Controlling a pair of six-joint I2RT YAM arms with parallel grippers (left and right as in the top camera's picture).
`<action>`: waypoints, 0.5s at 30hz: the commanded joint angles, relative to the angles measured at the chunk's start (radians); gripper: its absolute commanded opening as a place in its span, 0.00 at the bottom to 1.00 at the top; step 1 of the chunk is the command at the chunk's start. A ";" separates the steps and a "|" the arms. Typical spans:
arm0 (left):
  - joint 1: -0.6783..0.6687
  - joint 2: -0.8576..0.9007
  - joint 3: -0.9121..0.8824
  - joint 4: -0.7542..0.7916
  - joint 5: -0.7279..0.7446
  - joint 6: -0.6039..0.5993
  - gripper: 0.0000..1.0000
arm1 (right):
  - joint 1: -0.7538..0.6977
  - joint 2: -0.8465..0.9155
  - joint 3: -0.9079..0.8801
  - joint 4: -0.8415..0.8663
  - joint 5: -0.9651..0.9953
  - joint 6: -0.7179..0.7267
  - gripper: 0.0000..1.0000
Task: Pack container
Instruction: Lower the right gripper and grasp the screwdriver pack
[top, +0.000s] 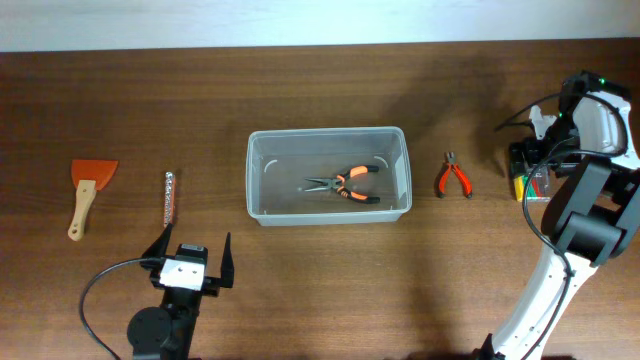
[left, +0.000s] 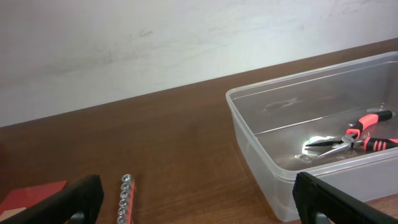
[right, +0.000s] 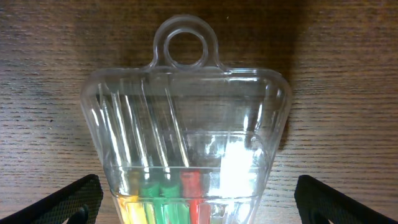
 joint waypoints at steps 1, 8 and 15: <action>0.005 -0.008 -0.006 0.003 -0.007 -0.009 0.99 | 0.005 0.004 -0.005 0.004 0.013 0.011 0.99; 0.005 -0.008 -0.006 0.003 -0.008 -0.009 0.99 | 0.006 0.004 -0.005 0.004 0.012 0.018 0.99; 0.005 -0.008 -0.006 0.003 -0.008 -0.009 0.99 | 0.006 0.005 -0.005 0.004 0.010 0.026 0.99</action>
